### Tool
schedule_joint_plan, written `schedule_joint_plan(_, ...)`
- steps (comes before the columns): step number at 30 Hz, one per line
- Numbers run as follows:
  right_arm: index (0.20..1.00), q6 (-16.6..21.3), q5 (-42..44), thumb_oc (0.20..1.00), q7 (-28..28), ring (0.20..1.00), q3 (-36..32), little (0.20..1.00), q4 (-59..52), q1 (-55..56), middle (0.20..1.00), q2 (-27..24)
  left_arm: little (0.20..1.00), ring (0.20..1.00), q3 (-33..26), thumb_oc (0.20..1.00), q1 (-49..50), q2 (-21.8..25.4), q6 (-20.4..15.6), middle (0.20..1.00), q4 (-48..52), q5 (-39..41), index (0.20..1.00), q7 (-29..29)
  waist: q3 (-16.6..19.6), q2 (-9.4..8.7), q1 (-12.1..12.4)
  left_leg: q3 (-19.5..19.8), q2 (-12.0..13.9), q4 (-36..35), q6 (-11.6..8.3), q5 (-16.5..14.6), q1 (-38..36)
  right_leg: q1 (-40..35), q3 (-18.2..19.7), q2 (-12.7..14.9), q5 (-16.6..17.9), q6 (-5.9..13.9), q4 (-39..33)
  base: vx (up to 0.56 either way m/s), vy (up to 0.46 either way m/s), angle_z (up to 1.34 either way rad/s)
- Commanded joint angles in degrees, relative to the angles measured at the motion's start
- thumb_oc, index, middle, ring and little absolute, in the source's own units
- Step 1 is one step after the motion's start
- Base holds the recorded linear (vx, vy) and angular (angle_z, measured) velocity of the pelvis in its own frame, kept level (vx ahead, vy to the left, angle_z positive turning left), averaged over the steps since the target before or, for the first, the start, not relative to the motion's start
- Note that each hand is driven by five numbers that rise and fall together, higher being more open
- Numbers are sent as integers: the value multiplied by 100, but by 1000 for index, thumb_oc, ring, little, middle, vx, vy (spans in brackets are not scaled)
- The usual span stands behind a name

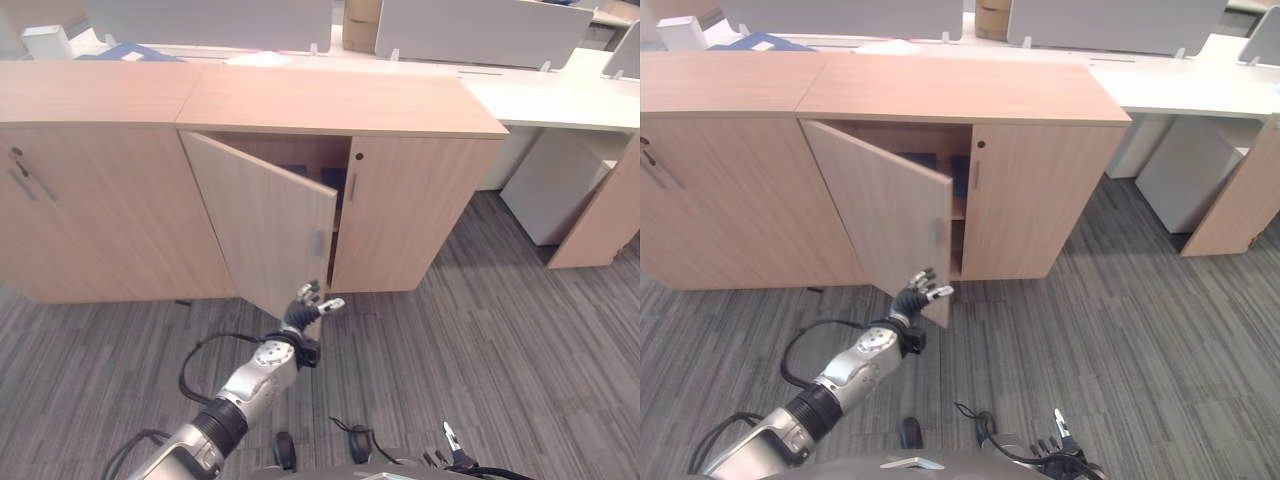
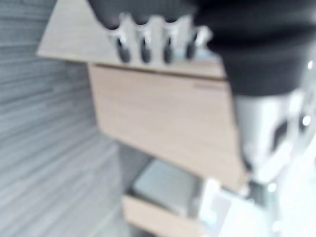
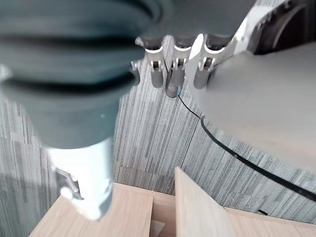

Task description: Put the empty folder in the office cabinet

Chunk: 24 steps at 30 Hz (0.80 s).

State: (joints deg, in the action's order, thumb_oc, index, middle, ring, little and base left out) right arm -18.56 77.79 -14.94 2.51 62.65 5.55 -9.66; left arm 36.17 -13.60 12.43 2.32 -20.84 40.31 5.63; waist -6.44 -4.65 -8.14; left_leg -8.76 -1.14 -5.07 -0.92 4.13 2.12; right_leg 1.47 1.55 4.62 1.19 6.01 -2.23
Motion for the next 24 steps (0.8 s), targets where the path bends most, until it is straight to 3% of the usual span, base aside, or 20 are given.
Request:
schedule_joint_plan(1, 1000, -26, 246, 1000, 30, 1000, 195, 1000, -141, -58, 1000, -8, 1000, 1000, -315, 1000, -134, 119, 2, 1000, -310, 136, 1000, 416, 31, 232, -104, 33, -51, 7, 440, -972, -841, -244, 8, -43, 325, 256, -70, -9, -15, -15)
schedule_joint_plan(3, 1000, -35, 233, 1000, 94, 1000, 186, 1000, -52, -91, 1000, 4, 1000, 1000, -386, 1000, 103, 206, 265, 1000, -770, 147, 1000, 664, 43, 251, -26, 82, -57, 7, 418, -948, -819, -272, -47, -38, 333, 252, -120, -21, -20, -39)
schedule_joint_plan(6, 1000, -30, 256, 1000, 99, 1000, 144, 1000, 83, -122, 1000, -5, 1000, 1000, -682, 1000, 532, 244, 376, 1000, -1592, 2, 1000, 591, 56, 260, 97, 163, -67, 7, 396, -920, -790, -315, -133, -25, 340, 241, -188, -23, -20, 16)
schedule_joint_plan(13, 1000, -134, 158, 1000, -246, 1000, 49, 1000, 479, -227, 1000, -25, 1000, 1000, -1679, 1000, 1127, 52, 161, 1000, -4231, -610, 1000, 47, 82, 238, 313, 276, -58, 7, 379, -853, -715, -370, -292, 11, 298, 238, -229, -11, -21, 21)
schedule_joint_plan(16, 1000, -185, 97, 1000, -439, 1000, 21, 1000, 693, -315, 1000, 10, 1000, 1000, -2038, 1000, 1315, -31, 319, 1000, -5015, -512, 1000, 83, 105, 222, 380, 307, -50, 7, 367, -851, -705, -405, -336, 19, 274, 228, -256, 5, -16, 9)
schedule_joint_plan(19, 1000, -182, 30, 1000, -538, 1000, -14, 1000, 842, -383, 1000, 54, 1000, 1000, -2381, 1000, 1450, -68, 492, 1000, -5400, -357, 1000, 87, 120, 210, 434, 339, -51, 7, 355, -865, -705, -433, -379, 26, 253, 223, -277, 0, 0, 0)
schedule_joint_plan(20, 1000, -183, -226, 1000, -584, 1000, -55, 1000, 961, -417, 1000, 77, 1000, 1000, -2611, 1000, 1552, -119, 733, 1000, -5535, -243, 1000, 110, 137, 205, 493, 366, -54, 7, 350, -872, -705, -455, -420, 31, 224, 216, -277, 0, 0, 0)
schedule_joint_plan(24, 1000, -236, -427, 1000, -603, 1000, -88, 1000, 1151, -493, 1000, 134, 1000, 1000, -2789, 1000, 1735, -194, 966, 1000, -5694, -273, 1000, 95, 125, 221, 608, 433, -64, 7, 343, -864, -693, -480, -506, 41, 193, 201, -277, 2, -2, 3)
